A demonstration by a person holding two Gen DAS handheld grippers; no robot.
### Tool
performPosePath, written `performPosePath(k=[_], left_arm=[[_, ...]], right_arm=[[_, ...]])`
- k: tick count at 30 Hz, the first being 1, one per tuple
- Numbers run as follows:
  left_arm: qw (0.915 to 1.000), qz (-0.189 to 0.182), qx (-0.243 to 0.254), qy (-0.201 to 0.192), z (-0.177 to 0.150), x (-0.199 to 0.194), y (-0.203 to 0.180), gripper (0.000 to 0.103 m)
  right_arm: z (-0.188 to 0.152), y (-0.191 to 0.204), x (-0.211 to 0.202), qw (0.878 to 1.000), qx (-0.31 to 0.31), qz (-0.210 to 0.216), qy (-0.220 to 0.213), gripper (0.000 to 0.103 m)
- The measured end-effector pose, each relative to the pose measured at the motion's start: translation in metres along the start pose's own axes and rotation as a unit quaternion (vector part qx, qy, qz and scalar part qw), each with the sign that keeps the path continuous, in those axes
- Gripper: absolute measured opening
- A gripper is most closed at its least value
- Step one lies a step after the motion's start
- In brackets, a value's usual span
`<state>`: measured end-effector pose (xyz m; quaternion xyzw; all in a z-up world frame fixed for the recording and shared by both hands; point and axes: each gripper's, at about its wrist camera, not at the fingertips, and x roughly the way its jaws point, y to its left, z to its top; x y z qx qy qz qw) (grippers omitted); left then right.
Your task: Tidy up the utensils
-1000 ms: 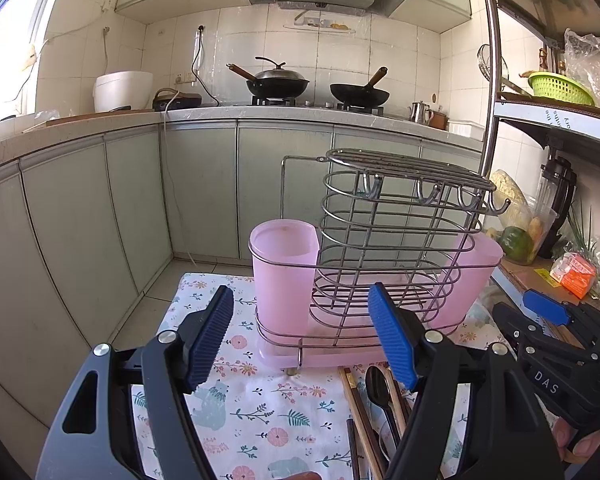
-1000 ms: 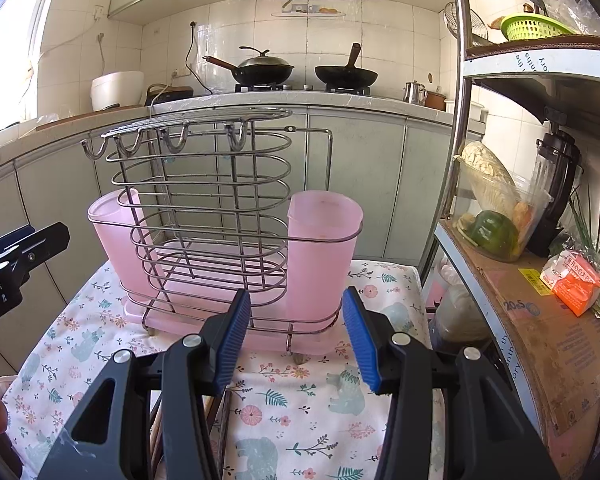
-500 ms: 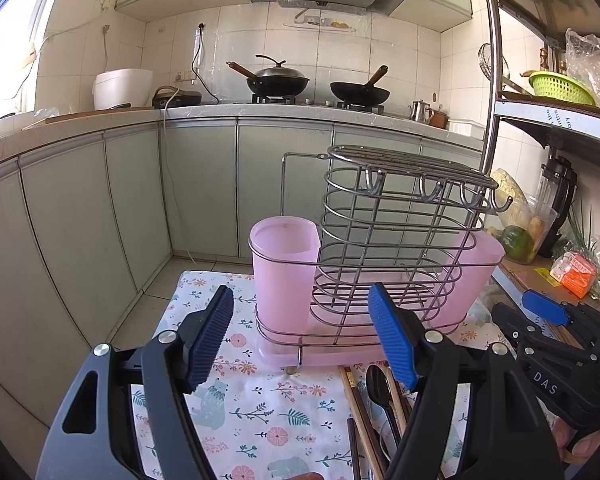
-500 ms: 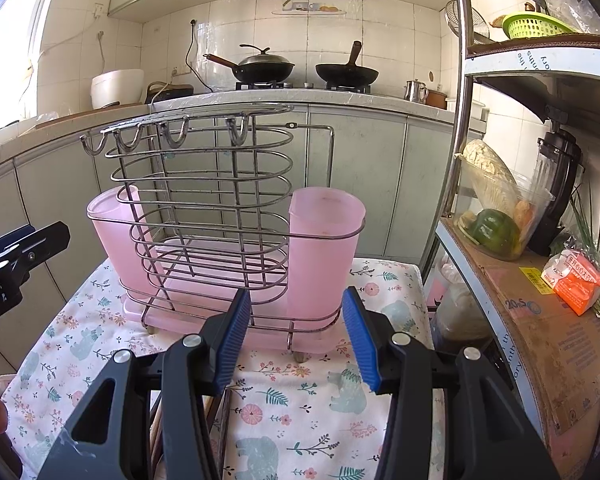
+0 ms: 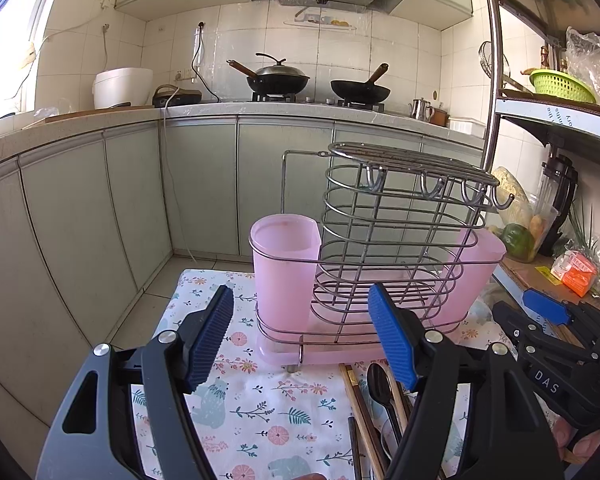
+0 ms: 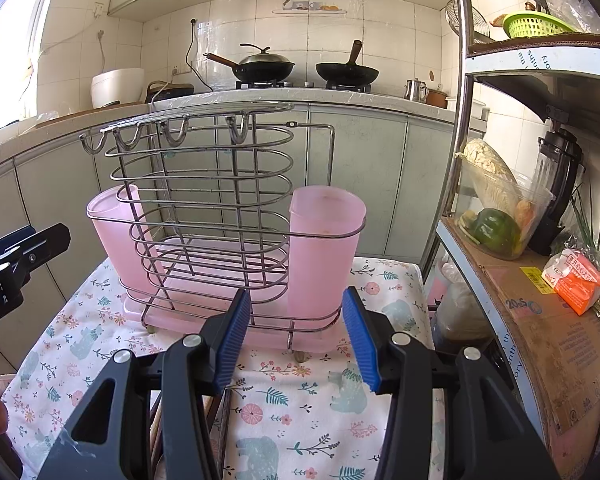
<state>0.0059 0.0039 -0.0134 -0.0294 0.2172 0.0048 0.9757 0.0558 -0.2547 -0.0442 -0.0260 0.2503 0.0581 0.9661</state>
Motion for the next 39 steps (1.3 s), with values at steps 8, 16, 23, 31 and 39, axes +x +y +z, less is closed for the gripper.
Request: performPosePath(k=[8,16,23,31,39], left_arm=[[1.0000,0.000,0.000,0.000,0.000,0.000,0.000,0.070],[1.0000,-0.002,0.003,0.005,-0.004,0.002,-0.001,0.070],[0.9999,-0.001,0.002,0.015,-0.005,0.005,0.000,0.070],[0.9995,-0.002,0.008,0.031,-0.009,0.009,0.000,0.070],[0.9988,-0.004,0.013,0.048,-0.013,0.014,0.000,0.070]], right_arm=[[0.000,0.000,0.000,1.000,0.000,0.000,0.000,0.047],[0.000,0.000,0.000,1.000,-0.001,0.000,0.001,0.047],[0.001,-0.001,0.000,1.000,0.000,-0.003,0.003,0.047],[-0.003,-0.001,0.005,1.000,-0.001,-0.004,0.013,0.047],[-0.012,-0.001,0.012,0.999,0.006,-0.001,0.037,0.047]])
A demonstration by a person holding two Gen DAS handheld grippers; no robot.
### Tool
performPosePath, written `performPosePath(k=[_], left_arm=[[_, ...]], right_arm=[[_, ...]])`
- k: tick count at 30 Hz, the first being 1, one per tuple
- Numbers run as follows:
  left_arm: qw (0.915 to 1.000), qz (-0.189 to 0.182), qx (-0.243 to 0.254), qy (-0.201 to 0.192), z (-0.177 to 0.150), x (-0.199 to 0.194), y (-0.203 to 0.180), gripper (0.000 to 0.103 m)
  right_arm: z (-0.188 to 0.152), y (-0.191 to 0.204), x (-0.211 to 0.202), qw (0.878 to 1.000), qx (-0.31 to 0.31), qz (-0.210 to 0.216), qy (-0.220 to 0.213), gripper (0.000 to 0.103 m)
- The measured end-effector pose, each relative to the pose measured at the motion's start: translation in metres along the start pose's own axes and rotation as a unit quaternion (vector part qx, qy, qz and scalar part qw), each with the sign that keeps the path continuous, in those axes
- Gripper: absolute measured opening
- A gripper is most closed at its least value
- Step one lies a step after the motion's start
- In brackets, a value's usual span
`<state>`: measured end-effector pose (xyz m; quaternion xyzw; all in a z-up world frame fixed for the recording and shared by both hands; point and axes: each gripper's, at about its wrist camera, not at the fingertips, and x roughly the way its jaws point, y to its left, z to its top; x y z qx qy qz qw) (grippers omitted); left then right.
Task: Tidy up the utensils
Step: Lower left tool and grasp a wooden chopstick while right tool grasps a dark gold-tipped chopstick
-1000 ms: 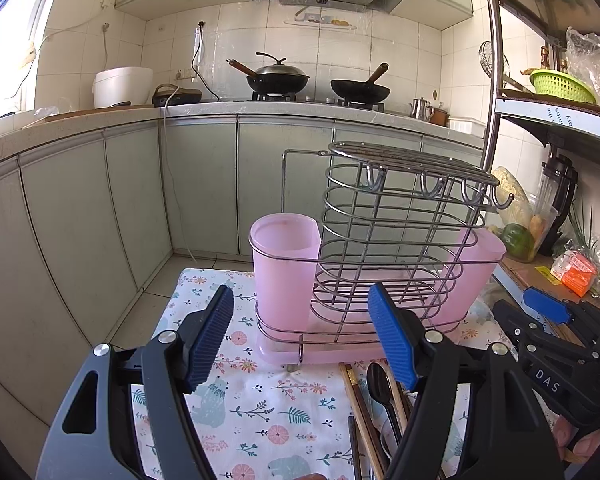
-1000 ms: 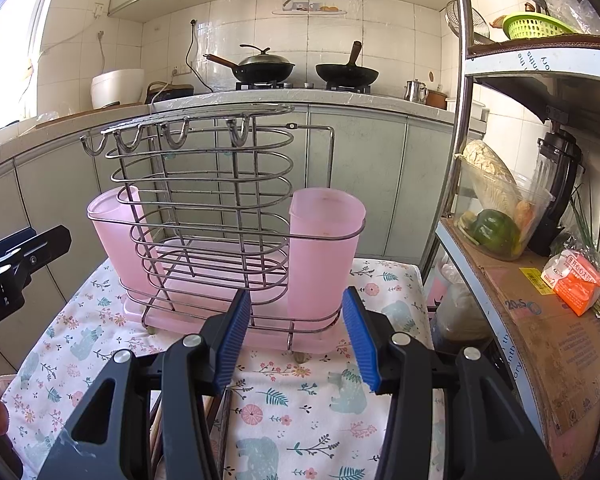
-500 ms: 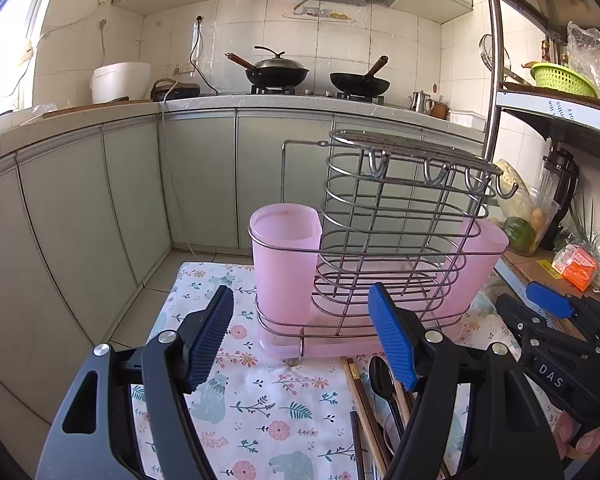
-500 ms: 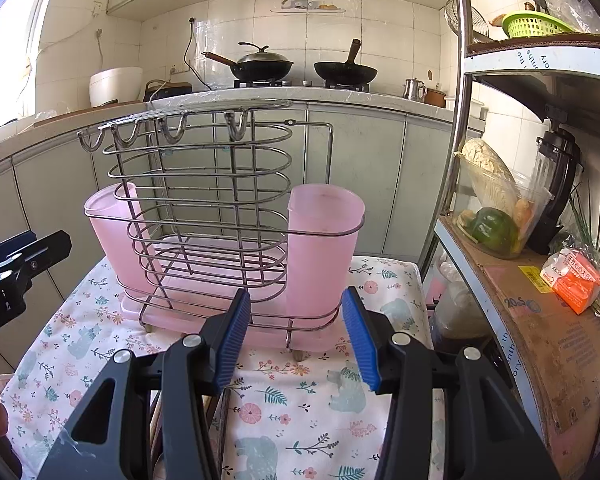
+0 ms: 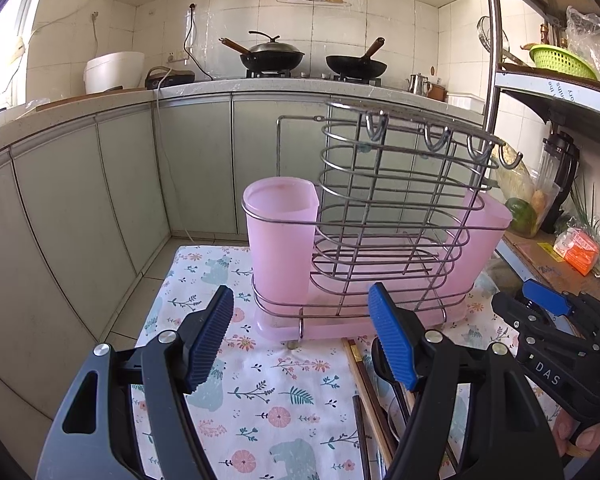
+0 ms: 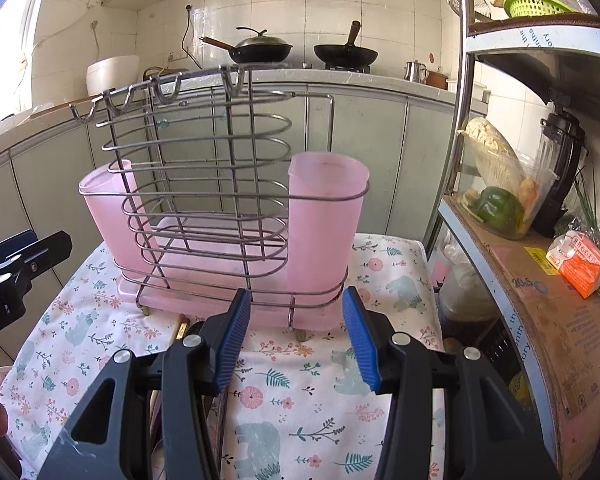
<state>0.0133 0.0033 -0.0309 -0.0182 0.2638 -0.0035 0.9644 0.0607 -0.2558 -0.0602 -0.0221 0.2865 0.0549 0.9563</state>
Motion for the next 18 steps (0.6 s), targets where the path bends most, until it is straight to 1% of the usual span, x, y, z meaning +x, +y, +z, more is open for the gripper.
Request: performPosePath(k=[3,8,9,10,12,13,18], left_arm=[[1.0000,0.001,0.003,0.008,-0.002,0.003,0.001,0.070],[0.9993,-0.011,0.005,0.035,-0.008,0.008,0.007,0.070],[0.9991,-0.013,0.008,0.039,-0.010,0.009,0.008,0.069],[0.9988,-0.016,0.012,0.046,-0.012,0.010,0.008,0.064],[0.9974,-0.026,0.017,0.065,-0.015,0.014,0.009,0.061],[0.9965,-0.032,0.018,0.075,-0.017,0.016,0.009,0.057],[0.9889,-0.065,0.001,0.134,-0.025,0.032,0.013,0.049]], right_arm=[[-0.004,-0.001,0.004,1.000,0.004,0.000,0.011,0.047],[-0.012,-0.004,0.008,1.000,0.005,0.001,0.026,0.047],[-0.013,-0.005,0.009,1.000,0.004,0.003,0.031,0.047],[-0.015,-0.007,0.010,0.999,0.005,0.006,0.037,0.047],[-0.018,-0.008,0.014,0.998,0.009,0.016,0.052,0.047],[-0.019,-0.010,0.016,0.998,0.011,0.021,0.058,0.047],[-0.029,-0.013,0.024,0.996,0.019,0.041,0.081,0.047]])
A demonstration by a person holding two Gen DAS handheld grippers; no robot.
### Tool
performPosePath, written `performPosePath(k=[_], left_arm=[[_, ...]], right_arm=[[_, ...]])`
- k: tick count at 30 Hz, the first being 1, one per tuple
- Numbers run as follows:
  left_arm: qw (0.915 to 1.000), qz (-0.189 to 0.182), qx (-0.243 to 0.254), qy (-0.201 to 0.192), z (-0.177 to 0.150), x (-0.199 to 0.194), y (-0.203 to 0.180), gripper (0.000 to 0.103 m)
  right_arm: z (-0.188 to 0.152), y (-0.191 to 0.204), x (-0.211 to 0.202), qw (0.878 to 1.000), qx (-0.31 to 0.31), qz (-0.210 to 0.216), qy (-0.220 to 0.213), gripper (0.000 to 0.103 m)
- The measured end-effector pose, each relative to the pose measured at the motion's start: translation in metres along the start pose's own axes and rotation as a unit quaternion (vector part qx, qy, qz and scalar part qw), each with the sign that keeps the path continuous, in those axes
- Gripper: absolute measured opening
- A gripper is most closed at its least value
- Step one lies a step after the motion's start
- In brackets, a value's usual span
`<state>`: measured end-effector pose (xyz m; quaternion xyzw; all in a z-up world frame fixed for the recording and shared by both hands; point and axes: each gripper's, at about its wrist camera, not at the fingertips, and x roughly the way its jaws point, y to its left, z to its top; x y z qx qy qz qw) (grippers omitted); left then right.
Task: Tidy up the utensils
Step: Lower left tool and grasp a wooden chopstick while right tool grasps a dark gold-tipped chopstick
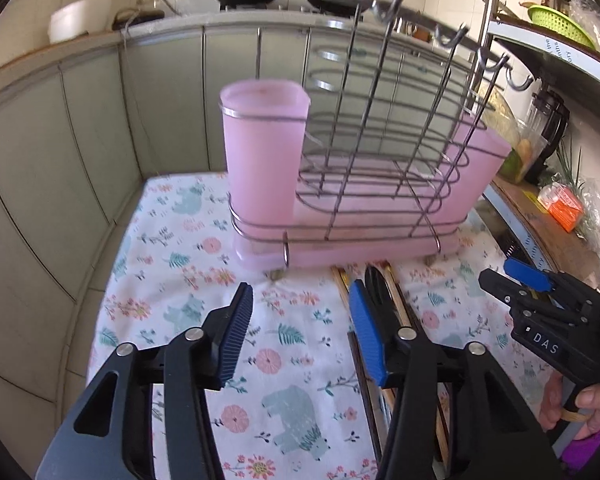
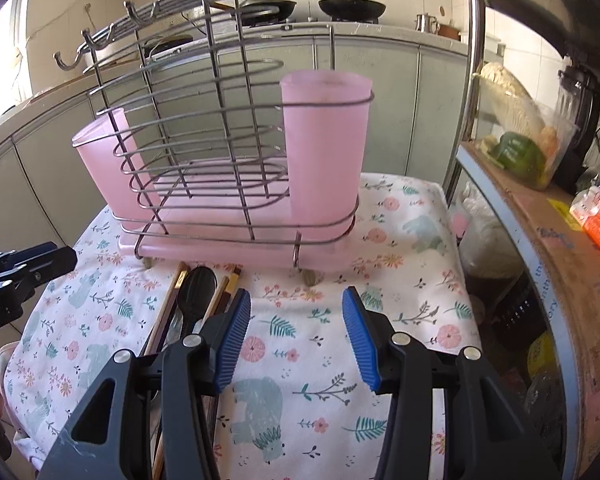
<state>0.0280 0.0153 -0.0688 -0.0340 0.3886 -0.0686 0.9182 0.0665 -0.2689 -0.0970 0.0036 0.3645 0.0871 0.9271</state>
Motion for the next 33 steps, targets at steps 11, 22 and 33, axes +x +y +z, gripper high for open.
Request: performPosePath(k=[11,22,33], left_arm=[[0.9899,-0.072,-0.041,0.115,-0.006,0.057,-0.009,0.021],[0.9722,-0.116,-0.118,0.166,-0.003,0.105,0.002,0.019],[0.9675,-0.149,-0.128,0.159,-0.001,0.114,-0.006,0.005]], right_arm=[[-0.007,-0.006,0.019,0.996,0.025,0.065,0.051,0.034],[-0.010,-0.008,0.031,0.992,0.035,0.098,0.071,0.033],[-0.011,-0.004,0.038,0.990,0.031,0.106,0.082,0.033]])
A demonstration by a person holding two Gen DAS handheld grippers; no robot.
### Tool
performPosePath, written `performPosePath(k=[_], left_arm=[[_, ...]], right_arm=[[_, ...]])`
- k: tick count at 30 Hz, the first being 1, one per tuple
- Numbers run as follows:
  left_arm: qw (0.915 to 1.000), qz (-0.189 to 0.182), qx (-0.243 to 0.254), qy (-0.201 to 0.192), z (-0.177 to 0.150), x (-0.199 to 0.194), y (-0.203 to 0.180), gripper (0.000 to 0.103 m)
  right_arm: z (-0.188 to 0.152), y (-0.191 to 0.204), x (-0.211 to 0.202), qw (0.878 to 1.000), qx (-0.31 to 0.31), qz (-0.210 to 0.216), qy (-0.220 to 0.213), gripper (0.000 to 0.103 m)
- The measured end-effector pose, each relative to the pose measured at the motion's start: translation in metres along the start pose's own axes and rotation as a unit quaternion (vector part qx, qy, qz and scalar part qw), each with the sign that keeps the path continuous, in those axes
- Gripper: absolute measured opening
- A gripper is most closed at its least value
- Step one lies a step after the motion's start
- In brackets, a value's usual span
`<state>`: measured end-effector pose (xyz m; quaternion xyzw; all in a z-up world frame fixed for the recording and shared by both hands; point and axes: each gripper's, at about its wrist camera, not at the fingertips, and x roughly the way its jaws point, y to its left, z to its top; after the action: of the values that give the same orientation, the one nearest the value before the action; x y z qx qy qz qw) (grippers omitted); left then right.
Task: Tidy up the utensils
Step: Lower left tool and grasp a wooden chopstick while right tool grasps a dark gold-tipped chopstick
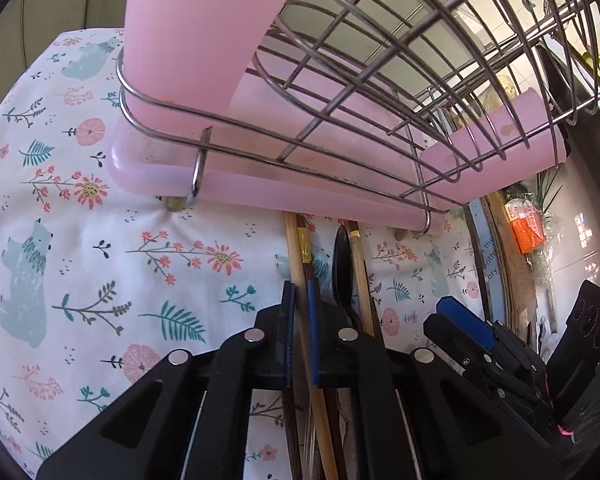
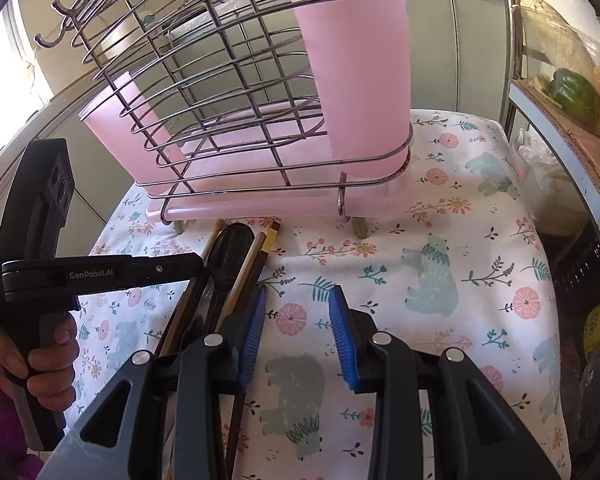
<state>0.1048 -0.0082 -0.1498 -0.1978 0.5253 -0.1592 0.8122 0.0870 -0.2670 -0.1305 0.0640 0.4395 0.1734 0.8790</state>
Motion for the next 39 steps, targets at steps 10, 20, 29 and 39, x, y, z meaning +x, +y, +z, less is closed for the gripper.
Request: performPosePath(k=[10,20,29,39], left_arm=[[0.9991,0.029,0.004,-0.031,-0.003,-0.037,0.019,0.004],[0.9942,0.097,0.026,-0.040,-0.017,-0.051,0.039,0.000],[0.9950,0.096,0.019,-0.023,-0.018,-0.043,0.048,0.000],[0.9950,0.095,0.026,-0.016,-0.011,-0.027,0.031,0.000]], right_arm=[[0.002,0.004,0.004,1.000,0.006,0.011,0.011,0.033],[0.021,-0.002,0.034,0.994,0.065,0.072,0.059,0.017],[0.027,0.010,0.058,0.993,0.059,0.060,0.086,0.018],[0.025,0.016,0.067,0.993,0.050,0.050,0.095,0.014]])
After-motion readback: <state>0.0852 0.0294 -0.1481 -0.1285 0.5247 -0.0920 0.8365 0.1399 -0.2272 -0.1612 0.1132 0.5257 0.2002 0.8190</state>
